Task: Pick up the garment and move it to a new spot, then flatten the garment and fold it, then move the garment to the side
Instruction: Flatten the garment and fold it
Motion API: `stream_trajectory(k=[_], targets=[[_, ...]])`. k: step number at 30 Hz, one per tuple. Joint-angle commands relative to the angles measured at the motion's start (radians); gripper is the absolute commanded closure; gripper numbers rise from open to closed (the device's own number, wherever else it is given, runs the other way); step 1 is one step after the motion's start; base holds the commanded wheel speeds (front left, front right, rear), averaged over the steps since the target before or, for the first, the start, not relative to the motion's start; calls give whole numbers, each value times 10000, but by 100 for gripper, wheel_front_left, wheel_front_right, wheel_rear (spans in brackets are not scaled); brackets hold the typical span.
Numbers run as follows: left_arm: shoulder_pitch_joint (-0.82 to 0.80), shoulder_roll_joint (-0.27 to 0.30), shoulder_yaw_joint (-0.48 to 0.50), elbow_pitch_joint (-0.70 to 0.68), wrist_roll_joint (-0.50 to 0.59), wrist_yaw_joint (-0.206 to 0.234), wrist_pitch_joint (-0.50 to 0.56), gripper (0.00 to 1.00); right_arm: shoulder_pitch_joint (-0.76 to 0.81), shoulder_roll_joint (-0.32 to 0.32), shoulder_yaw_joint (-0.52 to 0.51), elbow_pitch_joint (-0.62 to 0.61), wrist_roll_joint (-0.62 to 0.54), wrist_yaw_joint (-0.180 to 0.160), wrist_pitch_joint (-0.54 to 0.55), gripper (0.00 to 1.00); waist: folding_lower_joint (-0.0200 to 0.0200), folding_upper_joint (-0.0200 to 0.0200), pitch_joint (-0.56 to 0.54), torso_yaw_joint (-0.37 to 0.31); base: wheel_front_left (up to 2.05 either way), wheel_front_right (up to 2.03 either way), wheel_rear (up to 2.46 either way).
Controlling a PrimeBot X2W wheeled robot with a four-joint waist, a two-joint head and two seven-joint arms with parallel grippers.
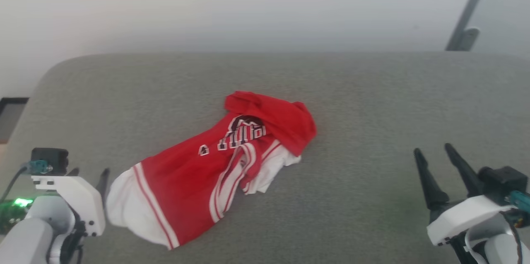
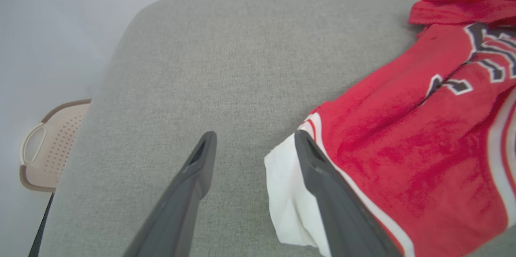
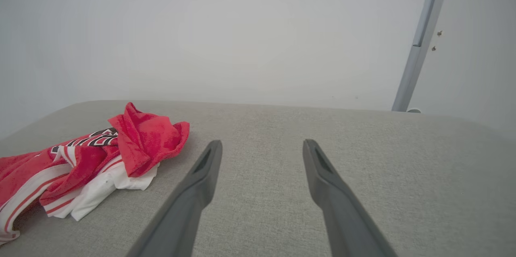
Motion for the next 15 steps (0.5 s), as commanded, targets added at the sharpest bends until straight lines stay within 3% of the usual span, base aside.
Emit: stream_trajectory(k=[1, 11, 15], targets=[[185, -71, 45, -245, 72, 102, -356, 0, -142, -36, 196, 27, 90, 0, 142, 0, 0, 0, -35, 375, 0, 0, 0], [1121, -935, 495, -1992, 388, 998, -3210, 0, -1197, -373, 1429, 432, 498, 0, 882, 0, 0, 0, 227, 1712, 0, 0, 0], [1621, -1355, 486, -2463, 458, 1233, -4098, 0, -1720, -621, 2559, 605, 902, -1, 1572, 0, 0, 0, 520, 2275, 0, 0, 0]])
